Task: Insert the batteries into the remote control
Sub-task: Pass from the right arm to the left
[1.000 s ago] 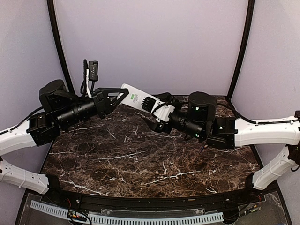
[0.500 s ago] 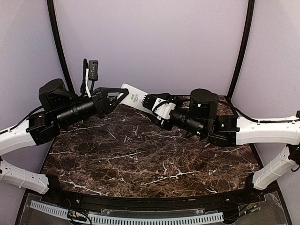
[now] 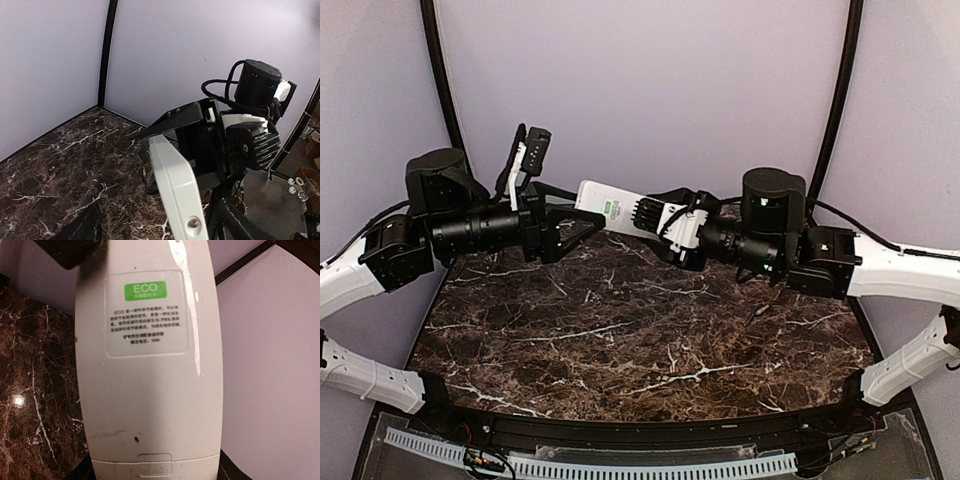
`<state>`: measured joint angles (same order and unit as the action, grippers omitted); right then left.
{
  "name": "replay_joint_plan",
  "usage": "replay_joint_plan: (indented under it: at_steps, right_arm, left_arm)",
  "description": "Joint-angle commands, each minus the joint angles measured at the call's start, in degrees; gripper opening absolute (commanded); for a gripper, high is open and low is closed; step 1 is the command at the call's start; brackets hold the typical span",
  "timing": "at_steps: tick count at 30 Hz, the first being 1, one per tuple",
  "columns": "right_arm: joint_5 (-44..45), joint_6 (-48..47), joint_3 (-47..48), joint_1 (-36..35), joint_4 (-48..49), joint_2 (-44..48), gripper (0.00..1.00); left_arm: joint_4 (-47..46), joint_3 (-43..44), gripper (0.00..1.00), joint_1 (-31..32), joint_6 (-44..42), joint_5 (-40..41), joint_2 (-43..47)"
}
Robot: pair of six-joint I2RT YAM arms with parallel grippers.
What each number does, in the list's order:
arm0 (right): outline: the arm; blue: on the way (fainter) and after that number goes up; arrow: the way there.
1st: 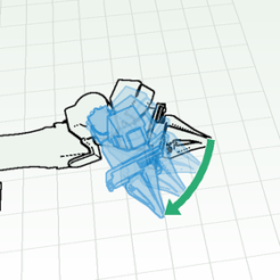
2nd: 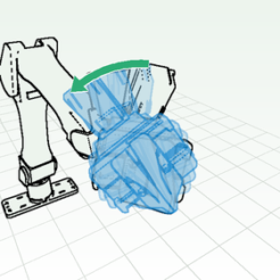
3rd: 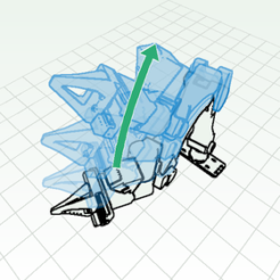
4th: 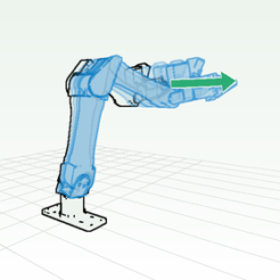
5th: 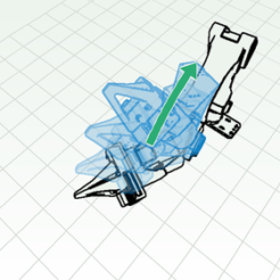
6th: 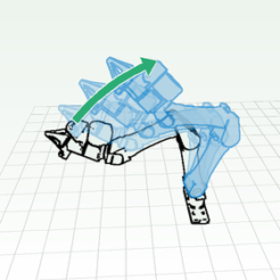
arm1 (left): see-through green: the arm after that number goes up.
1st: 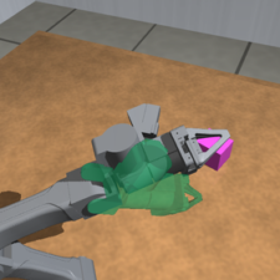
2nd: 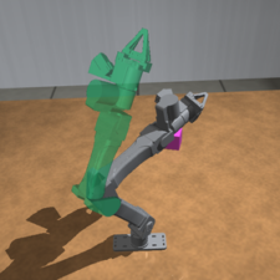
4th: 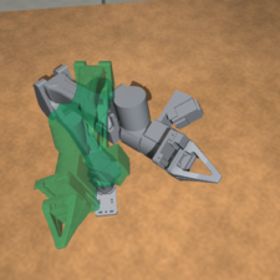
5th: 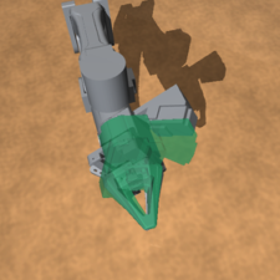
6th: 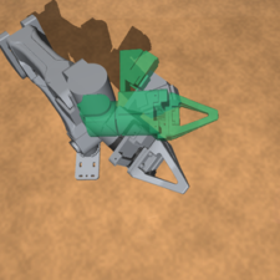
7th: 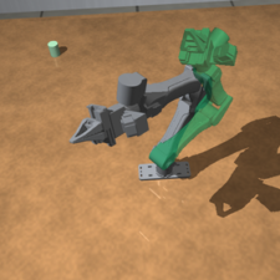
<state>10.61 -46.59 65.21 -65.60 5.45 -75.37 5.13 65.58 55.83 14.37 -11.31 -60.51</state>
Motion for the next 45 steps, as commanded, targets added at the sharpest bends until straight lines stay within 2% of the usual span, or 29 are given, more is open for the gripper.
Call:
replay_joint_plan:
  at_steps: [1, 4, 8, 13, 19, 25, 31, 35, 42, 45]
  right_arm:
    - [-6.4, 3.9, 7.2, 1.9, -13.4, 1.7, 0.09]
    - [-10.2, 7.8, 9.3, 3.0, -20.5, 2.1, 0.09]
    - [-15.3, 10.4, 11.9, 3.3, -28.8, 1.2, 0.08]
    - [-15.2, 10.7, 15.7, 3.4, -36.4, -0.7, 0.07]
    - [-11.4, 8.4, 14.5, 3.0, -33.0, -1.1, 0.08]
    - [-12.7, 7.2, 14.0, 2.1, -29.7, -2.0, 0.08]
    - [-12.8, 6.4, 14.5, 1.8, -30.4, -3.3, 0.08]
    - [-13.1, 6.4, 14.0, 1.5, -29.4, -2.7, 0.08]
    - [-14.0, 6.2, 13.9, 1.2, -28.9, -2.7, 0.08]
    - [-13.6, 6.3, 13.8, 1.3, -28.7, -2.6, 0.09]
  left_arm:
    - [7.7, 2.5, 0.78, 0.1, -17.9, 5.9, 3.7]
    - [7.5, -0.8, 0.8, 0.2, -33.0, 10.4, 7.8]
    - [9.7, -2.7, 0.82, 0.8, -43.5, 7.7, 8.5]
    - [12.6, -1.4, 0.87, 0.9, -48.4, 2.1, 6.9]
    - [12.4, -0.6, 0.92, 1.1, -50.5, -1.8, 3.3]
    - [2.8, -2.7, 0.92, 1.2, -47.3, -6.5, 1.5]
    - [3.0, -1.1, 0.82, 1.1, -46.6, -7.7, -2.1]
    - [2.7, -1.4, 0.7, 1.2, -46.8, -7.9, -2.2]
    - [3.0, -1.1, 0.41, 1.2, -46.5, -7.9, -2.3]
    - [1.8, -1.8, 0.23, 1.2, -46.2, -8.5, -1.9]
